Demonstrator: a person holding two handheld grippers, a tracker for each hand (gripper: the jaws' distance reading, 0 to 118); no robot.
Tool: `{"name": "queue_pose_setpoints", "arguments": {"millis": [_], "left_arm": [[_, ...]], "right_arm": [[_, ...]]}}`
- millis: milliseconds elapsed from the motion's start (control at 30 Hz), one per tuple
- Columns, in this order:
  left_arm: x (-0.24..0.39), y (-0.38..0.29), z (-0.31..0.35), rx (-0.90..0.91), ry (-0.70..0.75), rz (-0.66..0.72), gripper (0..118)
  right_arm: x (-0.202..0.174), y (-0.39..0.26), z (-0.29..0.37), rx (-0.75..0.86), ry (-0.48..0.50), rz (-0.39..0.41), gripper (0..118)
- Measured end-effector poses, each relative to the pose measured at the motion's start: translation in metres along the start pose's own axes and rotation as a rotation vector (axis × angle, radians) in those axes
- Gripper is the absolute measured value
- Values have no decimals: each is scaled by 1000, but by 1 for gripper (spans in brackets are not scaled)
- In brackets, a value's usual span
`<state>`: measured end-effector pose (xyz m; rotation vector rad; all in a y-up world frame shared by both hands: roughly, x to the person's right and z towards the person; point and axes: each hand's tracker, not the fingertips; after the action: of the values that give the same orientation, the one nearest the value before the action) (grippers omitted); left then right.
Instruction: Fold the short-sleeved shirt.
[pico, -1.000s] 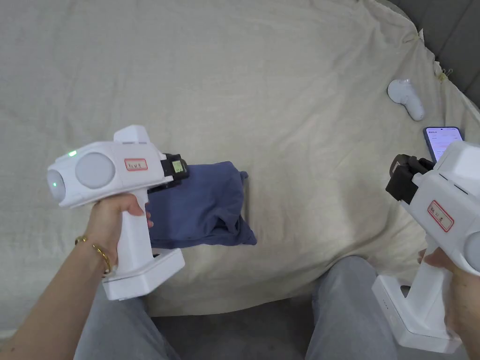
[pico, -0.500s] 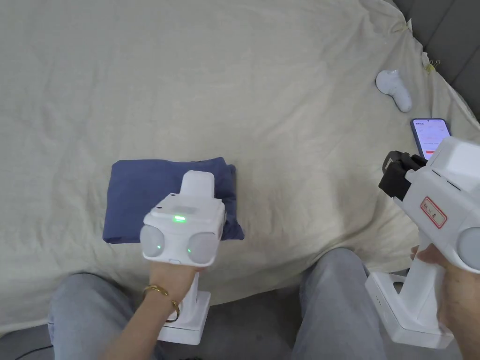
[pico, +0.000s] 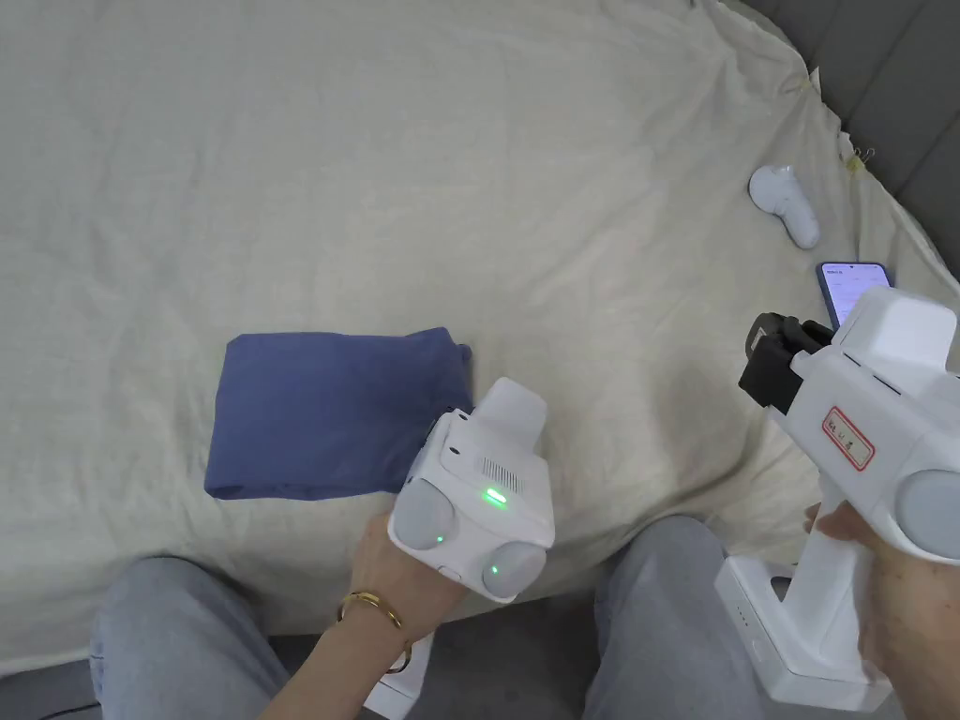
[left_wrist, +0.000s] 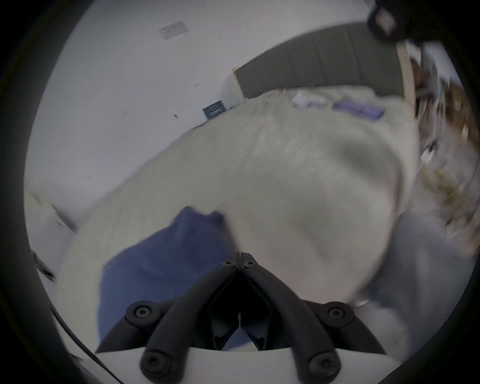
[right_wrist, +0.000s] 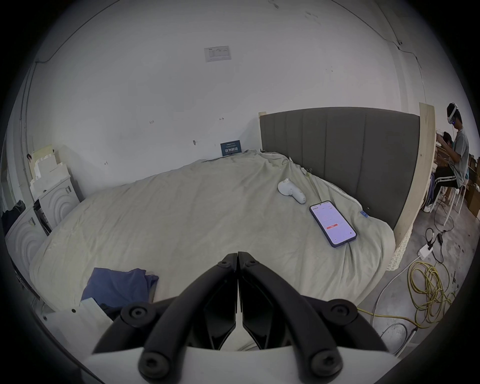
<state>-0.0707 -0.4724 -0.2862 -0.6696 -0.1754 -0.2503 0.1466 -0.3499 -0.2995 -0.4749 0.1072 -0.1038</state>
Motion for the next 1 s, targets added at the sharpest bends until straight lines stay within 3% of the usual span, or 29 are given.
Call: {"name": "queue_pose_setpoints", "arguments": {"millis": [100,200,400,533,733,900,1000], "left_arm": [[-30,24,24,59,-62,212,0],[-71,41,40,138,-39,312,0],[-152,45,83,295,201,415,0],[-183,27,104,380,359,470,0],[-198,0,123,423,446,506,0],[-203,-14,129,400,449,503,0],[-208,-19,127,362,461,504,0]], "right_arm": [[-9,7,2,18,21,15,0],[-20,13,3,38,50,28,0],[-53,22,0,78,121,45,0],[-86,27,-2,127,186,49,0],[-144,23,-18,205,275,61,0],[-192,-8,-52,109,361,32,0],[-217,-38,-75,19,387,73,0]]}}
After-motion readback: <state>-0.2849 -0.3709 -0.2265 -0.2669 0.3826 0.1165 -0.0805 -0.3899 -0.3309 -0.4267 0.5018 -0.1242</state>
